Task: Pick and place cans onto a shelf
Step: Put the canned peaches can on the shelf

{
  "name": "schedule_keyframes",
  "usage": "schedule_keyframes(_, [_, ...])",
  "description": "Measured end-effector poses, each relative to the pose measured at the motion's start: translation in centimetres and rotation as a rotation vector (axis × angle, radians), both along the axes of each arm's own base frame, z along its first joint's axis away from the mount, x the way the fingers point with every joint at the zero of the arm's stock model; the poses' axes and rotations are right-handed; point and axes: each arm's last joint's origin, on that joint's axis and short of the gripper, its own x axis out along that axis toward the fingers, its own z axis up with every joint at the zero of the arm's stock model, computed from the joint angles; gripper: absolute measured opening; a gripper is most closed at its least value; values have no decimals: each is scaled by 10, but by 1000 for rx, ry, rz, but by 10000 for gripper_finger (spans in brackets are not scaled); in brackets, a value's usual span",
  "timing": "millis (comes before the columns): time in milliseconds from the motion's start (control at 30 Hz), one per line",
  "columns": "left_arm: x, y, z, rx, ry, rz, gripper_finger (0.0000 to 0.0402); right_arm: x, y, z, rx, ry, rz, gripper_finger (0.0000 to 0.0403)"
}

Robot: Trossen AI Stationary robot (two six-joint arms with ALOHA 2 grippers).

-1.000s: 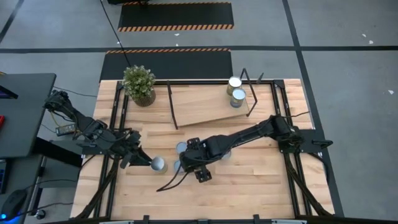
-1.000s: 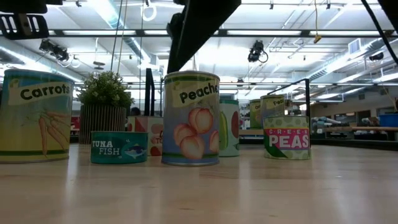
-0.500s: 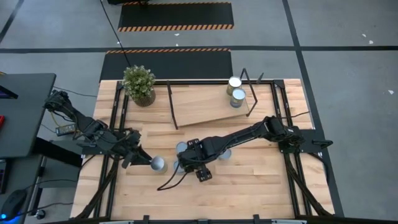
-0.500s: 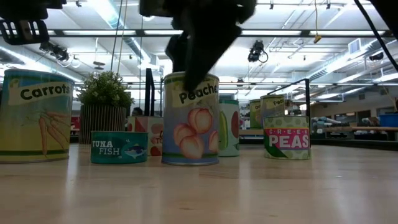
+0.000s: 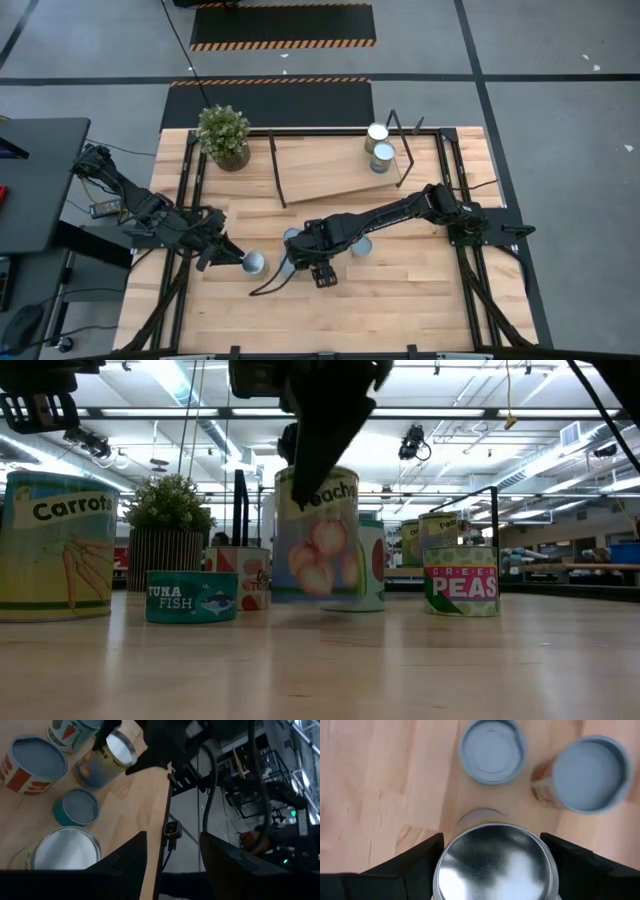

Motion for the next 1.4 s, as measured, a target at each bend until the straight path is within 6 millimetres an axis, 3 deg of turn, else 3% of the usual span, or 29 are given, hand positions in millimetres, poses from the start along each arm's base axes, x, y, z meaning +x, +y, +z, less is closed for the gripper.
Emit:
schedule_keyframes(300, [2,4,2,164,-76,110,188,-4,-26,55,26,-56,-82,319])
schedule_keyframes(600, [2,13,3,294,-121,391,188,-12,-100,108,-48,-127,-91,325])
schedule_keyframes(900, [1,19,4,356,-136,581,188,-36,-218,109,-70,-39,-133,325])
schedule_keyframes(1167, [4,26,4,356,-129,647,188,-75,-328,101,-22,-75,-372,325])
schedule_keyframes(1267, [5,28,4,357,-126,667,188,-87,-354,94,-35,-77,-437,325])
schedule_keyframes(1400, [6,31,4,361,-121,690,188,-95,-371,85,-41,-73,-466,325])
